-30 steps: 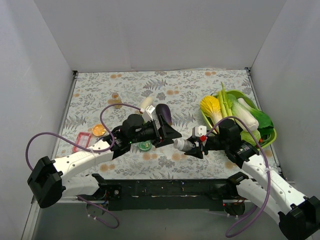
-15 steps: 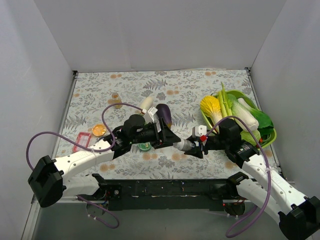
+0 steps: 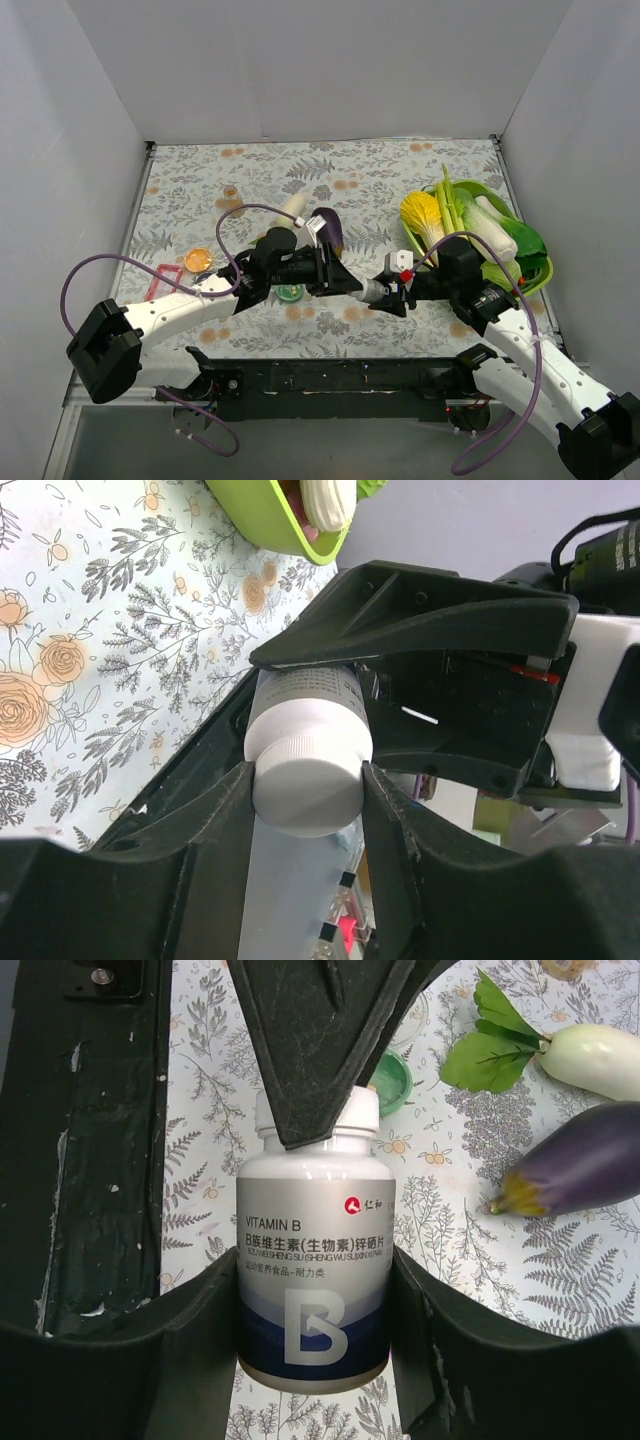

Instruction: Sort the pills into containers

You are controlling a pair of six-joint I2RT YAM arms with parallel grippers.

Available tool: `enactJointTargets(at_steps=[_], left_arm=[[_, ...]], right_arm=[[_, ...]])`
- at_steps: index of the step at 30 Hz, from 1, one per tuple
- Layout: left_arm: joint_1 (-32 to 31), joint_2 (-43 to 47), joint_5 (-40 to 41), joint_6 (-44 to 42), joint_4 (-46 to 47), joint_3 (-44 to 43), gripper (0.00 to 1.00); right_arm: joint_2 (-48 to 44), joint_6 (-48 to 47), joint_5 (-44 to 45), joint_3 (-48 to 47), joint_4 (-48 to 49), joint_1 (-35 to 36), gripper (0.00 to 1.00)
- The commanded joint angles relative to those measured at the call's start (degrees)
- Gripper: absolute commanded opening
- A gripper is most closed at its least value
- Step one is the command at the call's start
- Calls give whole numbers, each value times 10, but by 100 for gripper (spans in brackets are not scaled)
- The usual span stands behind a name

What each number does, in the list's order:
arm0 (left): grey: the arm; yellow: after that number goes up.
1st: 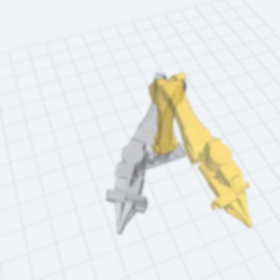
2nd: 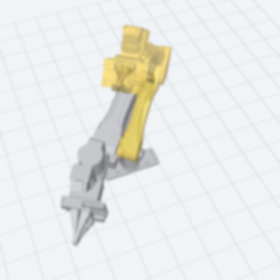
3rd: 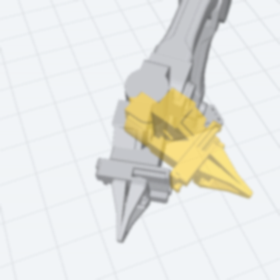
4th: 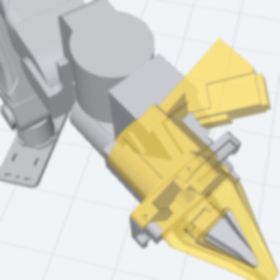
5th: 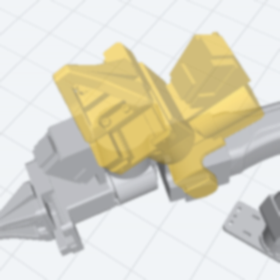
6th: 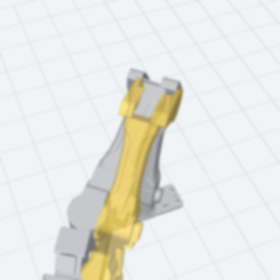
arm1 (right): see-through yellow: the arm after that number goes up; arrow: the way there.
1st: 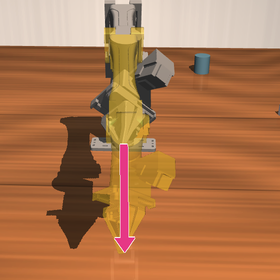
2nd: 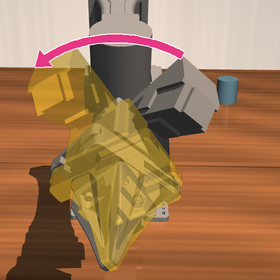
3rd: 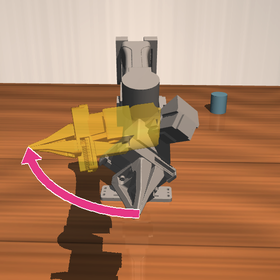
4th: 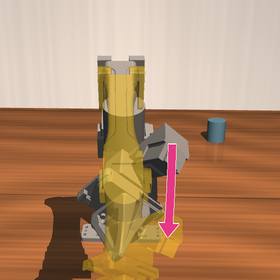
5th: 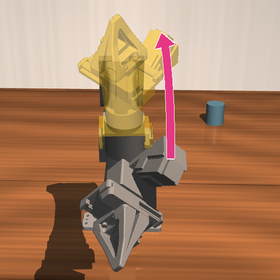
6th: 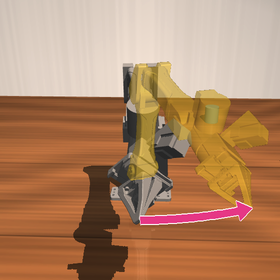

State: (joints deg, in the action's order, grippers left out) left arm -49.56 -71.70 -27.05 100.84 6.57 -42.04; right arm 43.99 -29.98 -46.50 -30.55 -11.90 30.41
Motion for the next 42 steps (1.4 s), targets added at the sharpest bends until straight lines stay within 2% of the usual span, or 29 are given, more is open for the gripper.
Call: enactJointTargets(at_steps=[1, 3, 4, 5, 7, 8, 9, 10, 11, 13, 14, 16, 17, 18, 20, 21, 23, 24, 28, 31, 36, 37, 42], left_arm=[[-3, 23, -70, -160, 6, -16, 0], [-4, 37, -105, -231, -1, -16, 0], [-5, 52, -148, -305, -18, -15, 0], [-5, 62, -163, -348, -29, -15, 0], [-7, 86, -185, -454, -58, -7, 0], [-8, 107, -185, -484, -62, 1, 0], [-8, 118, -181, -509, -81, 2, 0], [-8, 125, -170, -536, -108, 1, 0], [-8, 134, -159, -571, -122, -7, 0], [-8, 140, -128, -587, -148, -16, 3], [-8, 152, -96, -579, -149, -22, 15], [-7, 170, -58, -551, -135, -20, 46], [-7, 183, -33, -516, -126, -9, 67], [-7, 211, -25, -499, -115, -1, 74], [-7, 235, 1, -453, -92, 13, 98], [-5, 250, 19, -405, -89, 21, 98], [-4, 249, 19, -371, -85, 24, 98], [-4, 235, 26, -324, -88, 21, 98], [-4, 160, 4, -222, -100, 1, 98], [-4, 107, -24, -177, -87, -18, 90], [-4, 70, -39, -171, -68, -30, 81], [-4, 67, -47, -171, -68, -30, 76], [-4, 51, -64, -160, -35, -30, 69]], right_arm=[[-3, 70, -41, -3, 55, 3, 1], [-4, 124, -70, 9, 97, 3, 1], [-4, 156, -83, 18, 114, 3, 1], [-3, 248, -98, 41, 149, 1, 1], [-1, 357, -139, 72, 276, -3, 1], [1, 476, -147, 106, 332, -6, 1], [4, 524, -153, 121, 424, -9, 1], [9, 570, -153, 132, 461, -11, 1], [12, 604, -153, 143, 474, -18, 1], [12, 606, -152, 142, 475, -20, 1], [11, 598, -152, 140, 466, -21, 1], [8, 565, -151, 132, 436, -22, 1], [7, 556, -150, 131, 428, -22, 1], [6, 536, -148, 129, 419, -22, 1], [1, 518, -147, 126, 396, -22, 1], [0, 512, -146, 126, 392, -22, 1], [-4, 497, -146, 124, 379, -22, 1], [-3, 494, -145, 124, 379, -22, 1], [-2, 483, -143, 121, 375, -23, 1], [-2, 476, -143, 119, 363, -22, 1], [-7, 462, -141, 118, 350, -22, 1], [-6, 461, -141, 118, 349, -23, 1], [-6, 459, -141, 119, 348, -22, 1]])
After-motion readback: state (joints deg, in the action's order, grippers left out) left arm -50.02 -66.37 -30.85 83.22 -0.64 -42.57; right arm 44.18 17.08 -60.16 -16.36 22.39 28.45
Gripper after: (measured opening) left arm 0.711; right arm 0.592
